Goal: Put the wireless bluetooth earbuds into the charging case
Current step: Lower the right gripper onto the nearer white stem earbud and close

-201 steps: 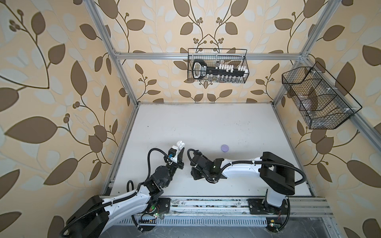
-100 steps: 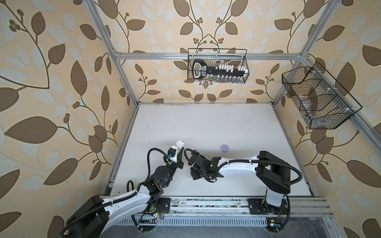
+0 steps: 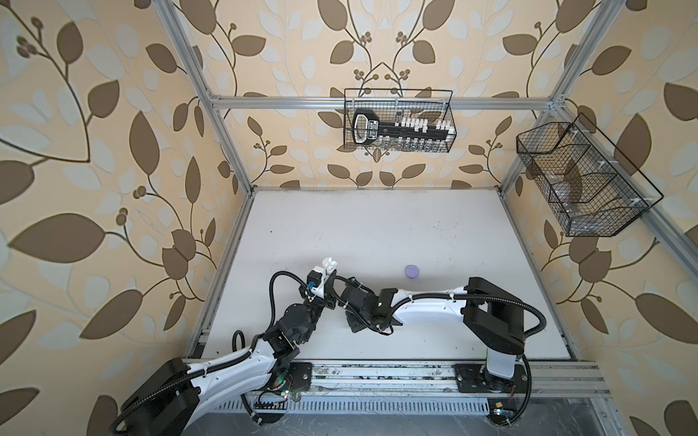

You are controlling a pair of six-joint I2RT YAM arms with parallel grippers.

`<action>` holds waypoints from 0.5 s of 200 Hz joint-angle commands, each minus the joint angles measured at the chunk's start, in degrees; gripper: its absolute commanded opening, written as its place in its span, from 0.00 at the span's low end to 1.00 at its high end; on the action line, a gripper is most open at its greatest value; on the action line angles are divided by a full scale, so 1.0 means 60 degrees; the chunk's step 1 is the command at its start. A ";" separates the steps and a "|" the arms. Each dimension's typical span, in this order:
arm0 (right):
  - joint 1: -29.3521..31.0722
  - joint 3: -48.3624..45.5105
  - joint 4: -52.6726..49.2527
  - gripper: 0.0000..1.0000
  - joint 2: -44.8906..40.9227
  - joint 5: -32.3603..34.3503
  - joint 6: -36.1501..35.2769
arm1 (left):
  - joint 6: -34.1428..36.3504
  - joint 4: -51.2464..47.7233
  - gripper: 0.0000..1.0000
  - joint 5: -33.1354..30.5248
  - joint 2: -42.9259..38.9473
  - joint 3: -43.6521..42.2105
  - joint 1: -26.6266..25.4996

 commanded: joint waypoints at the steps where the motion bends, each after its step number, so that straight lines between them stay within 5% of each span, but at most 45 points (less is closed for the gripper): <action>1: 0.0075 0.0270 -0.0595 0.38 0.0231 0.0474 -0.0129 | -0.0097 0.0360 0.00 -0.0241 -0.0090 -0.0536 0.0101; 100: 0.0164 0.0622 -0.0880 0.25 0.0409 0.0669 -0.0264 | -0.0119 0.0346 0.00 -0.0266 -0.0117 -0.0516 0.0101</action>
